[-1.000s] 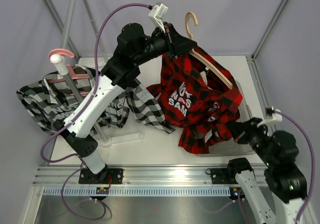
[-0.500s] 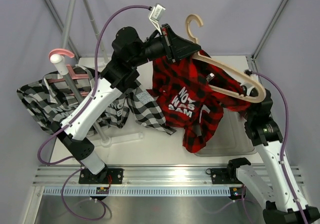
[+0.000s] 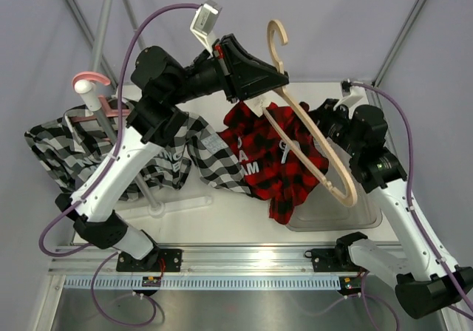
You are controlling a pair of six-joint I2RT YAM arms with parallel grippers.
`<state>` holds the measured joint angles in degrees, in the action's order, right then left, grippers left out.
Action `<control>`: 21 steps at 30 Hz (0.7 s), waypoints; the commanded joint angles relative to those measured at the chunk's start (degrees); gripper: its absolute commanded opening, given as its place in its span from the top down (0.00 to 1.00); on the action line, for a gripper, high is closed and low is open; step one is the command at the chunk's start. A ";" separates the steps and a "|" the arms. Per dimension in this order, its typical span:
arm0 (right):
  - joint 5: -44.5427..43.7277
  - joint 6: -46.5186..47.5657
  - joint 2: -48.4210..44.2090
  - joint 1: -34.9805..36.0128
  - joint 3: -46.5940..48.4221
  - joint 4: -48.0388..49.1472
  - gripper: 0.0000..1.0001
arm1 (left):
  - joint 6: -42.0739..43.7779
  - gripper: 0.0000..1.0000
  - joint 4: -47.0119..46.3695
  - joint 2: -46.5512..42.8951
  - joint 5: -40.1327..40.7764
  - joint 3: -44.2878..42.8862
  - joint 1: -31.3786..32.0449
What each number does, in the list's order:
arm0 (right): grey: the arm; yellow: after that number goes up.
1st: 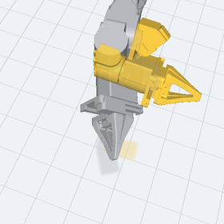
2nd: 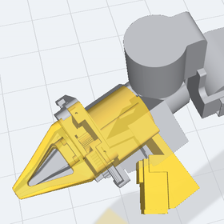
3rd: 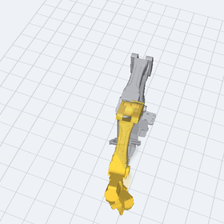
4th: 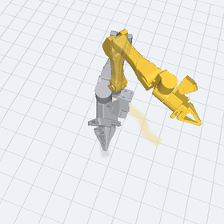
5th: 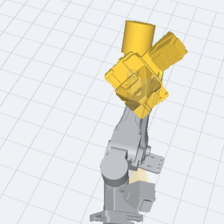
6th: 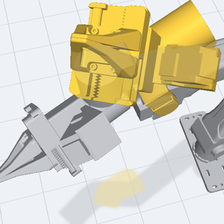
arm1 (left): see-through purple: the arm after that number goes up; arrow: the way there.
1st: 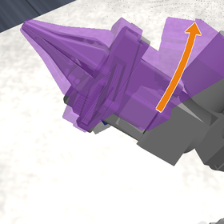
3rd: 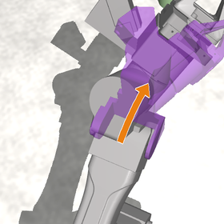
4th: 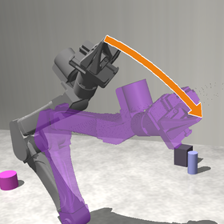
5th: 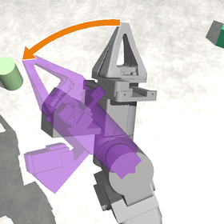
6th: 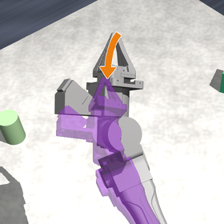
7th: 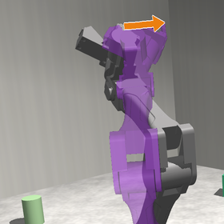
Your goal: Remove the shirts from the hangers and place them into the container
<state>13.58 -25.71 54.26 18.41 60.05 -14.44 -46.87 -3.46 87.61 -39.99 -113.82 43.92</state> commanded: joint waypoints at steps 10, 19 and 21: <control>-8.92 24.56 21.30 0.39 48.90 8.99 1.00 | 24.88 1.00 22.44 -24.91 9.04 30.62 0.46; -2.43 29.14 33.61 0.31 86.87 8.64 1.00 | 28.68 1.00 27.90 -27.06 17.38 41.83 2.83; -1.55 29.93 35.91 0.39 95.75 8.55 1.00 | 28.50 1.00 26.06 -27.23 21.78 44.64 4.41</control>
<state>9.67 1.06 88.60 18.48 147.06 -10.87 -20.25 23.90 60.34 -25.02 -71.57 46.30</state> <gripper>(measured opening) 0.018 0.178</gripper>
